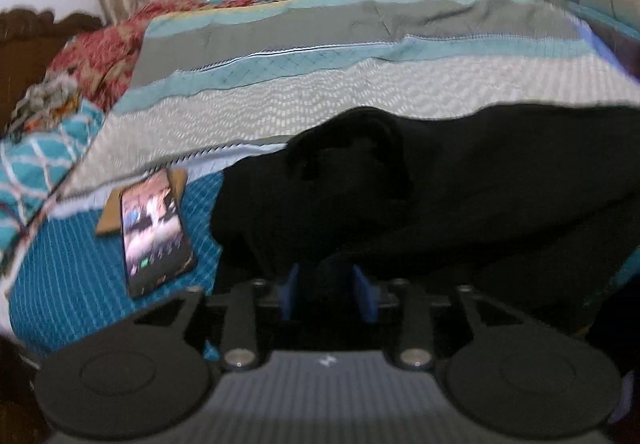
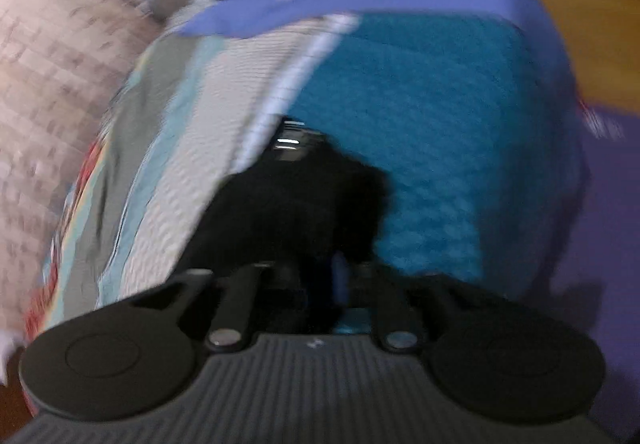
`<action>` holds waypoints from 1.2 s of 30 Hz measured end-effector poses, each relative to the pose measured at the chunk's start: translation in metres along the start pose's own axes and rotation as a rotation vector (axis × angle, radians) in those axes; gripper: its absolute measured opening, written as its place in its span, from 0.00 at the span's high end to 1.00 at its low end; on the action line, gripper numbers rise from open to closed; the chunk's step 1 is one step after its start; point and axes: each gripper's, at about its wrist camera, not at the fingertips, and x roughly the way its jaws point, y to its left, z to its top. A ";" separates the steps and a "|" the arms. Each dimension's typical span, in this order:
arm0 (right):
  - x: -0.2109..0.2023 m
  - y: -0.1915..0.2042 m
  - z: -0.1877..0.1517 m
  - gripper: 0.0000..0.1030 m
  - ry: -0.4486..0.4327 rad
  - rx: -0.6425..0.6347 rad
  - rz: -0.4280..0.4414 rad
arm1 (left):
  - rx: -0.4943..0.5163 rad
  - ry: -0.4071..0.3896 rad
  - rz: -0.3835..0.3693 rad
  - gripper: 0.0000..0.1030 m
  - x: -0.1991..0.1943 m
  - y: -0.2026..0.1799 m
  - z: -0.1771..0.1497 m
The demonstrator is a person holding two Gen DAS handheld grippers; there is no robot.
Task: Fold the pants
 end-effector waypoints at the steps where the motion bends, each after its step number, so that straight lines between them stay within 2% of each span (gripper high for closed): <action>1: -0.003 -0.007 0.000 0.53 -0.018 0.047 -0.006 | -0.048 -0.011 -0.024 0.51 -0.011 0.011 -0.001; 2: -0.006 -0.013 0.005 0.53 -0.035 0.064 -0.001 | -0.090 -0.025 -0.029 0.47 -0.020 0.020 -0.003; 4: -0.017 -0.008 0.006 0.53 -0.081 0.047 -0.007 | -0.189 -0.053 -0.016 0.46 -0.035 0.041 -0.007; 6: -0.029 0.008 0.004 0.53 -0.163 -0.026 -0.024 | -0.345 -0.061 0.008 0.45 -0.044 0.070 -0.009; 7: -0.034 0.020 0.002 0.53 -0.190 -0.080 -0.009 | -0.408 -0.057 0.011 0.45 -0.046 0.079 -0.009; 9: -0.033 0.048 -0.007 0.53 -0.184 -0.200 0.076 | -0.544 -0.051 0.002 0.45 -0.044 0.098 -0.010; 11: -0.022 0.087 -0.026 0.53 -0.092 -0.343 0.214 | -0.652 -0.031 -0.038 0.45 -0.036 0.112 -0.010; 13: -0.003 0.139 -0.063 0.53 0.051 -0.538 0.335 | -0.727 -0.008 -0.096 0.45 -0.024 0.118 -0.012; 15: 0.016 0.195 -0.114 0.53 0.190 -0.775 0.413 | -0.766 0.006 -0.138 0.45 -0.015 0.116 -0.014; 18: 0.035 0.267 -0.209 0.53 0.389 -1.081 0.569 | -0.804 0.032 -0.188 0.42 0.002 0.109 -0.016; 19: 0.039 0.288 -0.244 0.52 0.452 -1.175 0.627 | -0.818 0.035 -0.209 0.39 0.008 0.108 -0.014; 21: 0.046 0.318 -0.304 0.48 0.556 -1.323 0.710 | -0.842 0.039 -0.249 0.27 0.021 0.109 -0.010; 22: 0.048 0.329 -0.330 0.46 0.597 -1.388 0.738 | -0.858 0.043 -0.257 0.11 0.028 0.109 -0.007; 24: 0.052 0.350 -0.379 0.30 0.653 -1.519 0.785 | -0.889 0.045 -0.262 0.07 0.042 0.111 -0.003; 25: 0.055 0.357 -0.398 0.27 0.669 -1.572 0.796 | -0.894 0.053 -0.265 0.12 0.050 0.111 -0.001; 28: 0.057 0.348 -0.442 0.27 0.681 -1.747 0.769 | -0.916 0.086 -0.281 0.64 0.068 0.110 0.003; 29: 0.062 0.344 -0.447 0.35 0.656 -1.801 0.733 | -0.915 0.081 -0.287 0.79 0.068 0.109 0.003; 30: 0.069 0.343 -0.457 0.65 0.628 -1.845 0.689 | -0.909 0.068 -0.286 0.84 0.065 0.108 0.004; 32: 0.078 0.345 -0.453 0.89 0.617 -1.838 0.637 | -0.880 0.005 -0.282 0.83 0.043 0.105 0.006; 34: 0.076 0.355 -0.440 0.92 0.645 -1.737 0.679 | -0.851 -0.048 -0.285 0.84 0.019 0.103 0.006; 36: 0.059 0.364 -0.423 0.92 0.641 -1.711 0.729 | -0.820 -0.092 -0.280 0.84 -0.006 0.102 -0.002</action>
